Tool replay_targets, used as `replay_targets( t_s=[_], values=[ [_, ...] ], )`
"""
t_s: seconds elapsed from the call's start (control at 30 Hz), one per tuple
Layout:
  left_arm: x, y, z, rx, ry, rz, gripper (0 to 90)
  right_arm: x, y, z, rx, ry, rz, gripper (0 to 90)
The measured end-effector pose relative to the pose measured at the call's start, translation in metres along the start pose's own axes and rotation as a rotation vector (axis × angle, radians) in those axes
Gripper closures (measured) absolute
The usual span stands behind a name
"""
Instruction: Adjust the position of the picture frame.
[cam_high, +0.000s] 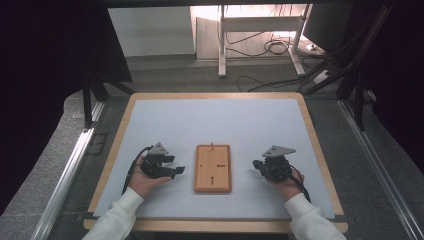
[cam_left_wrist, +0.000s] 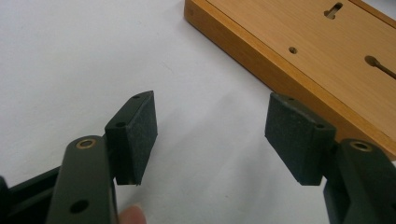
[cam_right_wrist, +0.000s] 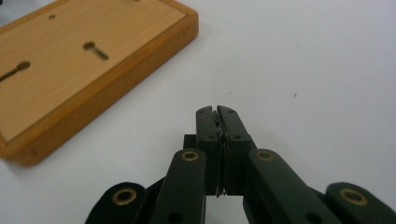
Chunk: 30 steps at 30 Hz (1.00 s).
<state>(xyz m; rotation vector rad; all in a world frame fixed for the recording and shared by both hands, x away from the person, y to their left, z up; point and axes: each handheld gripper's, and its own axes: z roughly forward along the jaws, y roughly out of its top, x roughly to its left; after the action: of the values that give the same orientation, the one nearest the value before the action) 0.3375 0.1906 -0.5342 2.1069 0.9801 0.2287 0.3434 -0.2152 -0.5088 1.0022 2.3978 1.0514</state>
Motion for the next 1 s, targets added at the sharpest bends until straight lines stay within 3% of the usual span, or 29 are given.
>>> replay_targets(
  t_s=[0.17,0.3,0.5,0.73,1.0],
  values=[
    [-0.001,0.0,0.001,0.004,0.003,0.006,34.2,-0.002,-0.01,-0.008,0.003,0.005,-0.002,83.1],
    [-0.001,0.0,0.001,0.003,0.002,0.01,33.9,-0.002,-0.013,-0.007,0.011,0.008,0.007,58.7],
    [0.0,0.0,0.001,0.002,0.004,0.013,33.6,-0.001,-0.012,-0.006,0.007,0.009,0.013,40.6],
    [0.001,0.0,-0.001,-0.02,0.001,0.011,33.4,0.0,-0.012,-0.005,0.012,0.012,0.02,31.2],
    [-0.004,0.009,0.0,-0.042,-0.007,0.036,32.3,0.001,-0.011,-0.006,0.012,0.015,0.004,27.9]
  ],
)
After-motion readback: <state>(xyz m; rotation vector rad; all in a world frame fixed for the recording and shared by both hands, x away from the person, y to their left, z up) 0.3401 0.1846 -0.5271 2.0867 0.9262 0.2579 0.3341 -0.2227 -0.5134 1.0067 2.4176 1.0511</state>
